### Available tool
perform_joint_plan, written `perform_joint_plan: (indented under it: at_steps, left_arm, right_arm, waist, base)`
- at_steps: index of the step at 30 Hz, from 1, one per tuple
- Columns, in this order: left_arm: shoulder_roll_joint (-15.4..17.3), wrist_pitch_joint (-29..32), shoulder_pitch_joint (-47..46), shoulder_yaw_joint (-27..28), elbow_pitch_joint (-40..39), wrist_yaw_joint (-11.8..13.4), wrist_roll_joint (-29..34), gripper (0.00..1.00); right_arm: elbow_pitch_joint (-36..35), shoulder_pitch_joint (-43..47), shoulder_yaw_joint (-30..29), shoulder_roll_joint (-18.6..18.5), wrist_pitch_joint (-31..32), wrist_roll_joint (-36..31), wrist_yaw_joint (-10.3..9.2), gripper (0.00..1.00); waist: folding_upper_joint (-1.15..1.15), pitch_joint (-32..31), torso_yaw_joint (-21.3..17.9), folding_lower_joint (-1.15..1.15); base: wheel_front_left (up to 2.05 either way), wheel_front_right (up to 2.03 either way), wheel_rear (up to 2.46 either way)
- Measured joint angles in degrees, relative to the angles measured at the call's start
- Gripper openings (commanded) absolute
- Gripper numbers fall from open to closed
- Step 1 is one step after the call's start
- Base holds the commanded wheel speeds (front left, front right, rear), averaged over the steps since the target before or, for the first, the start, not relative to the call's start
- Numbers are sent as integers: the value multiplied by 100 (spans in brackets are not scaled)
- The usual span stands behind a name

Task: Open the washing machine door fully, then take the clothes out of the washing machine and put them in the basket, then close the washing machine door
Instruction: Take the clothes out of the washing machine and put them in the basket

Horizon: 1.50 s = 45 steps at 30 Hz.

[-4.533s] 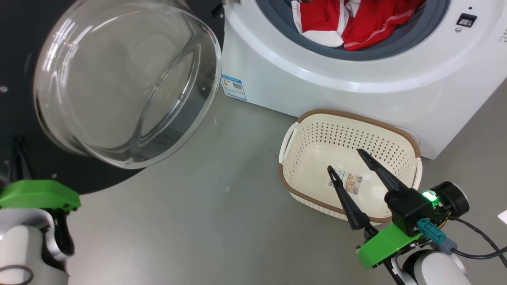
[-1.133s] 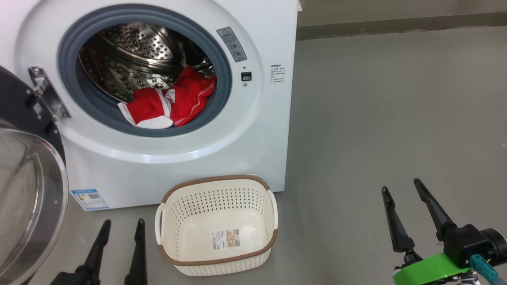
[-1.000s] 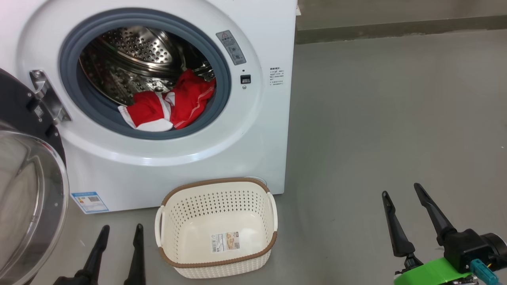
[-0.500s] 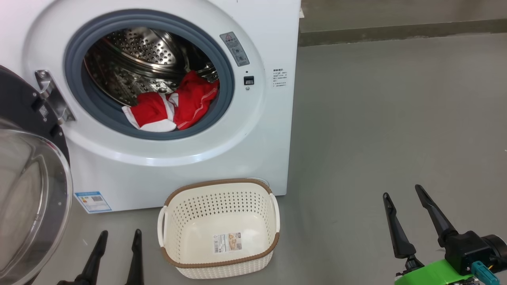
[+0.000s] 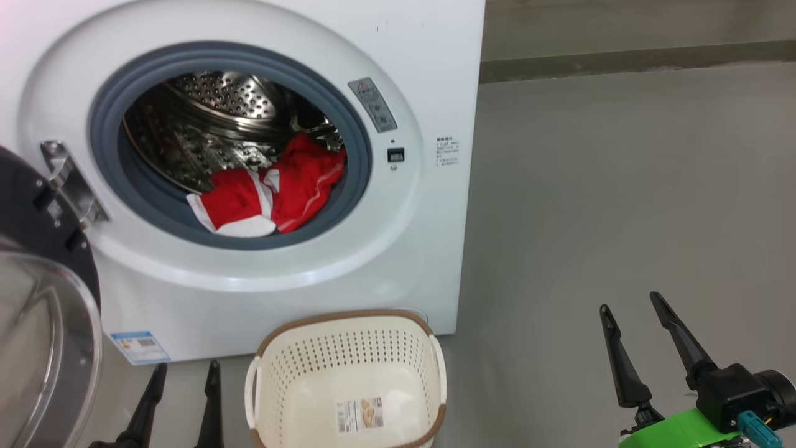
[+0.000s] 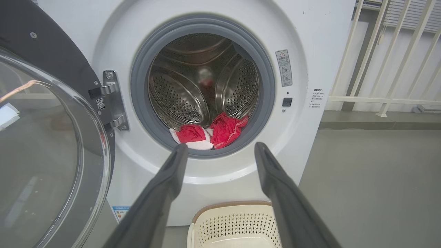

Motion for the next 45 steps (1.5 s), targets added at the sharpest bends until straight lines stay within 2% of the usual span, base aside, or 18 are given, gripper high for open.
perform_joint_plan:
  at_steps: [12, 37, 45]
  left_arm:
    - [2, -18, -1, -59, -67, 3, -66, 100]
    - [-7, -115, -17, -120, -71, 96, -208, 100]
    - [-13, -105, -316, -278, -7, 94, -208, 100]
  right_arm:
    - [19, -1, 9, 1, 0, 0, 0, 100]
    - [57, -1, 41, 1, 0, -1, 0, 100]
    - [42, -1, 54, 2, 0, -44, 0, 100]
  waist:
    - [0, -29, 34, 0]
    - [0, 24, 105, 0]
    - [0, 165, 206, 0]
  base:
    - [119, -118, -1]
    - [2, -2, 0]
    - [0, 0, 0]
